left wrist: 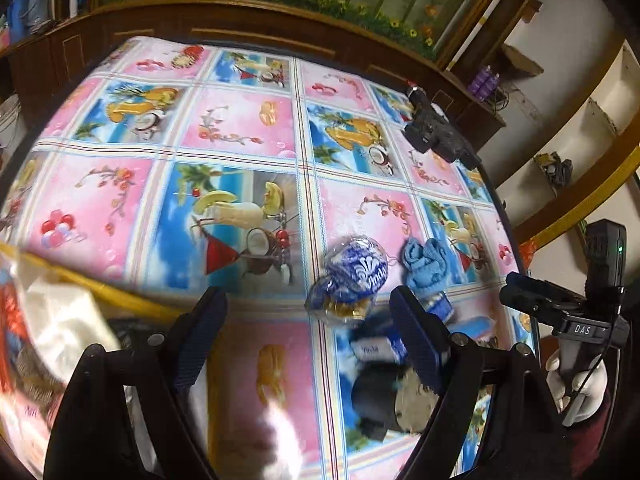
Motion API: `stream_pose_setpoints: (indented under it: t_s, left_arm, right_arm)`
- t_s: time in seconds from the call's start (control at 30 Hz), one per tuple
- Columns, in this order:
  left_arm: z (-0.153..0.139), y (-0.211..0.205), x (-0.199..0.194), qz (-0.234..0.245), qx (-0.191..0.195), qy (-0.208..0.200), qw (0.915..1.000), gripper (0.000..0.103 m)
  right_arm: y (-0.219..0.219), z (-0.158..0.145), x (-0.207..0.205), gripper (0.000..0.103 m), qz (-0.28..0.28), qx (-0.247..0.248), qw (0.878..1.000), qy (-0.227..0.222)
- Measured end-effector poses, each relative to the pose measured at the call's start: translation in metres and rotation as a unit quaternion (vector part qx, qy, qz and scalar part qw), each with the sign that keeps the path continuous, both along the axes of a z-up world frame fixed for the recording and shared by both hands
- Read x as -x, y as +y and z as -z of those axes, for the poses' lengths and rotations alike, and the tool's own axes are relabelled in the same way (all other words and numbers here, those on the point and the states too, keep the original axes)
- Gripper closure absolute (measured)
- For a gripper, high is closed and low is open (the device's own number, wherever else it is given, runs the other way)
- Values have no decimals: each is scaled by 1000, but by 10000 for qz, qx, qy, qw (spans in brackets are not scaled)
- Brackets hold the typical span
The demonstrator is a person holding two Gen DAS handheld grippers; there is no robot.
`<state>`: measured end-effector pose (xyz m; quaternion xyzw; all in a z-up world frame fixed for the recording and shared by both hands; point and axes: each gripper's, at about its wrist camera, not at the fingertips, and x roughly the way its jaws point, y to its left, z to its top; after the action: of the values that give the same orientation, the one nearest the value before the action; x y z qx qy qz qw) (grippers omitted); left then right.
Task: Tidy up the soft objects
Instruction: 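Move both grippers down to the clear plastic bag and blue knitted cloth, then grasp the clear blue-patterned bag with the left gripper while the right grasps the blue knitted cloth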
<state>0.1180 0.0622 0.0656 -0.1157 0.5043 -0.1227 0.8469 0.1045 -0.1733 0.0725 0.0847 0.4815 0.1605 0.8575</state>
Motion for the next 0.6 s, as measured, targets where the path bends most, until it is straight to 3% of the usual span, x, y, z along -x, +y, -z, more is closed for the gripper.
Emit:
stream_pose_setpoints:
  t_s: [0.13,0.33,0.6]
  left_arm:
    - [22,-14,-24,86,23,306,9995,20]
    - [44,-26,-43,128,171,494,9986,20]
    - [47,-45,-42,525,-258,277,9979,20]
  right_arm:
    - [18,15,-21,29,-238,-310,9977,555]
    - [55,32,-37,28,-411,-241,9956,810]
    - [85,49,-40,29,-695,175,9940,823]
